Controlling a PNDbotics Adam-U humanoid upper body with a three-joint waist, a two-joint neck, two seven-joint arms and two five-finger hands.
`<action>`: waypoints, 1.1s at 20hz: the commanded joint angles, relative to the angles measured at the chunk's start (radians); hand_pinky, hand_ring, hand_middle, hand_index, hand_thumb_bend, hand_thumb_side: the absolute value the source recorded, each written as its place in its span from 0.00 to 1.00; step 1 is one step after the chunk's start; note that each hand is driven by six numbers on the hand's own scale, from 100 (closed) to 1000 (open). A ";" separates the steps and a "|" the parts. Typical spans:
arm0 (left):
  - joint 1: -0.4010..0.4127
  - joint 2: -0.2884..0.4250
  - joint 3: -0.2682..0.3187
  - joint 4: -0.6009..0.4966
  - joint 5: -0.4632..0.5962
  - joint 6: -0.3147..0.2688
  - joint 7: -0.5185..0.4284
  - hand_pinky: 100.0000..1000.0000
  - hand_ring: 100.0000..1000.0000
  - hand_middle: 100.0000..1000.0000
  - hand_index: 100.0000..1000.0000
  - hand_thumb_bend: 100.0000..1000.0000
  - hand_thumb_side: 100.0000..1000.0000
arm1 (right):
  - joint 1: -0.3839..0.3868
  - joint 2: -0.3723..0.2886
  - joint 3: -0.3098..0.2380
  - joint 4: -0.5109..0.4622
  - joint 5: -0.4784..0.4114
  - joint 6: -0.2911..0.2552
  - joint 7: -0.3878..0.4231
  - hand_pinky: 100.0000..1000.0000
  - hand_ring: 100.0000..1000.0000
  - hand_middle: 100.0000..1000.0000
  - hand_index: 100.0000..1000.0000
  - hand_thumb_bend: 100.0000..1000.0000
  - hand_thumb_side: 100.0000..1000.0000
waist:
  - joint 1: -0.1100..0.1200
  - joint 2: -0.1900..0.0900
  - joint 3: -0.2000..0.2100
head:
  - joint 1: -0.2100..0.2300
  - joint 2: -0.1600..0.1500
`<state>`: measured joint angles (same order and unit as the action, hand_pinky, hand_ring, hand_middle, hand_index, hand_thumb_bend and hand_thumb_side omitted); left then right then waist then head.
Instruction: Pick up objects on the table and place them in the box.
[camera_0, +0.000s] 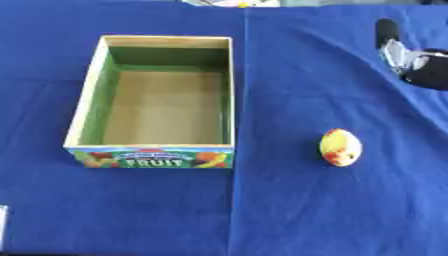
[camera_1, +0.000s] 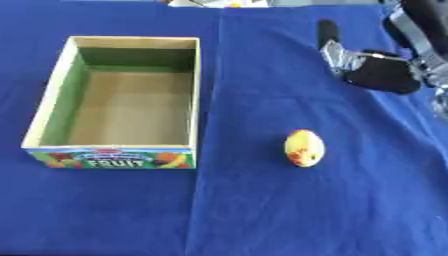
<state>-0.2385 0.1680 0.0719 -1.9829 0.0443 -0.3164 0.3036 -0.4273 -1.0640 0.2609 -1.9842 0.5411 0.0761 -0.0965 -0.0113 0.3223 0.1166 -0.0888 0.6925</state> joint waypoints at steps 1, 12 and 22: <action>-0.011 0.018 -0.002 -0.017 0.007 0.000 -0.006 0.50 0.81 0.80 0.70 0.00 1.00 | -0.010 -0.057 0.034 -0.016 -0.017 0.026 0.042 0.84 0.76 0.76 0.94 0.00 0.90 | -0.002 -0.022 0.004 | -0.013 -0.017; -0.009 0.018 0.000 -0.017 0.007 0.001 -0.008 0.50 0.81 0.80 0.70 0.00 1.00 | -0.034 -0.037 0.010 -0.016 -0.173 0.043 0.568 0.91 0.86 0.90 1.00 0.00 0.81 | -0.002 -0.022 0.004 | -0.018 -0.028; -0.010 0.017 0.000 -0.017 0.005 0.002 -0.009 0.50 0.81 0.80 0.70 0.00 1.00 | -0.014 -0.029 0.006 -0.016 -0.206 0.075 0.722 0.93 0.88 0.92 1.00 0.00 0.74 | -0.003 -0.019 0.007 | -0.017 -0.026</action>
<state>-0.2394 0.1679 0.0718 -1.9829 0.0515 -0.3137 0.2974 -0.4346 -1.0703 0.2786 -1.9854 0.3364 0.1500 0.6159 -0.0145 0.3204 0.1233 -0.1078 0.6748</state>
